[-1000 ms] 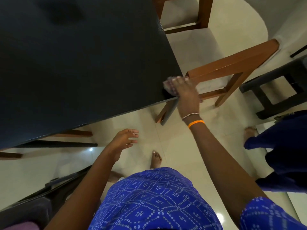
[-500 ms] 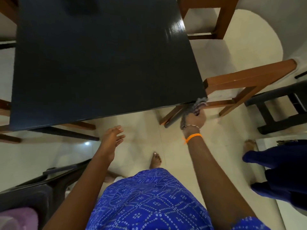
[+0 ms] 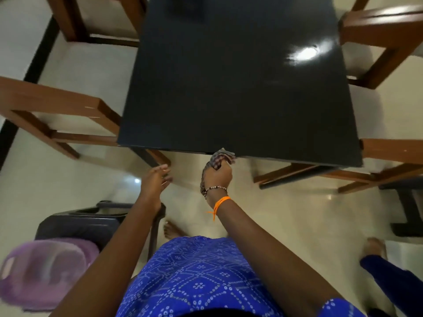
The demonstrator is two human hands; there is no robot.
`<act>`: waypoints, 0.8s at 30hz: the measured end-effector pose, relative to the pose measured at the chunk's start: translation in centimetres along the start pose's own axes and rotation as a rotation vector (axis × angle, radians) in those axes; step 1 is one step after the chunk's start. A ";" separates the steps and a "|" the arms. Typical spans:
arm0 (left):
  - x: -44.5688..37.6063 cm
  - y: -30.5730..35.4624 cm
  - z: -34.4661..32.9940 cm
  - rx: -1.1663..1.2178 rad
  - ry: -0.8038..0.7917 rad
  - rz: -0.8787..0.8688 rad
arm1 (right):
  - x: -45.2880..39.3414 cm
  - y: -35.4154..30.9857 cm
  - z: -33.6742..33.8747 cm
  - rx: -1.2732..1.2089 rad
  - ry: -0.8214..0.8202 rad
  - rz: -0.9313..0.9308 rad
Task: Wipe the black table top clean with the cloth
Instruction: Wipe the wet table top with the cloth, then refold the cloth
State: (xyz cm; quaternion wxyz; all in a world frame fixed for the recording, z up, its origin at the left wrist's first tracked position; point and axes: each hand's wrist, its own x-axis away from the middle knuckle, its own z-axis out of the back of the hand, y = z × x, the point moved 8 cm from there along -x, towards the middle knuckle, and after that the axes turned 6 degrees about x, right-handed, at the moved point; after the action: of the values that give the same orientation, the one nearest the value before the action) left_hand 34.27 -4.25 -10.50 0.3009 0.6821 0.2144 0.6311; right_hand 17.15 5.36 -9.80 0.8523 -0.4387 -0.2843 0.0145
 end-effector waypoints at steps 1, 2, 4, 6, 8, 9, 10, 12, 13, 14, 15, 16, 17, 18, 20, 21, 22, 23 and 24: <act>-0.3 0.4 1.2 -0.002 0.015 -0.009 | 0.7 -0.5 -1.8 0.016 -0.029 0.011; -0.8 0.8 2.7 -0.013 0.030 -0.022 | 1.6 -1.2 -3.9 0.040 -0.069 0.036; -1.4 1.7 5.6 -0.037 0.047 -0.046 | 3.6 -2.7 -7.9 0.082 -0.152 0.102; -1.7 2.1 8.0 -0.040 0.056 -0.045 | 5.6 -4.0 -11.3 0.139 -0.237 0.154; -2.1 2.2 10.9 -0.005 0.078 -0.028 | 7.5 -5.5 -14.8 0.224 -0.334 0.232; -2.2 2.3 12.2 0.024 0.088 -0.018 | 8.2 -6.4 -16.3 0.247 -0.368 0.286; -2.4 2.3 13.4 0.058 0.093 -0.008 | 8.8 -7.0 -17.6 0.270 -0.398 0.330; -2.8 2.4 15.1 0.128 0.085 0.005 | 9.6 -7.4 -19.4 0.346 -0.440 0.366; -2.9 2.6 15.8 0.159 0.073 0.005 | 9.9 -7.2 -20.2 0.387 -0.463 0.367; -3.1 3.0 16.3 0.187 0.059 0.003 | 10.2 -7.1 -21.0 0.445 -0.502 0.366; -3.3 3.3 16.6 0.211 0.045 0.000 | 10.6 -7.1 -21.8 0.510 -0.554 0.379; -3.5 3.7 16.8 0.224 0.031 0.001 | 11.2 -7.5 -22.5 0.566 -0.612 0.403; -3.9 4.1 16.9 0.230 0.023 0.004 | 11.7 -8.4 -23.5 0.582 -0.661 0.442; -4.2 4.5 17.0 0.235 0.017 0.012 | 12.3 -9.9 -24.4 0.574 -0.705 0.483; -4.7 5.7 17.1 0.284 0.008 0.038 | 13.6 -13.4 -26.8 0.563 -0.794 0.613; -4.9 6.3 17.0 0.336 -0.004 0.045 | 14.3 -14.9 -27.9 0.578 -0.841 0.681; -5.1 7.2 17.0 0.399 -0.016 0.036 | 14.8 -16.3 -29.0 0.599 -0.889 0.746; -5.5 8.1 17.0 0.456 -0.032 0.017 | 15.2 -17.5 -29.8 0.622 -0.923 0.810; -5.8 9.1 17.1 0.507 -0.052 -0.011 | 15.6 -18.3 -30.3 0.648 -0.948 0.865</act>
State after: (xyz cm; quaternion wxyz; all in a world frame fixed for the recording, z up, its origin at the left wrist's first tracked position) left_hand 49.70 -17.20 -8.91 0.1289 0.7506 0.3615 0.5378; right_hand 41.16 -24.00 -2.38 0.6425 -0.1836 -0.4060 0.6235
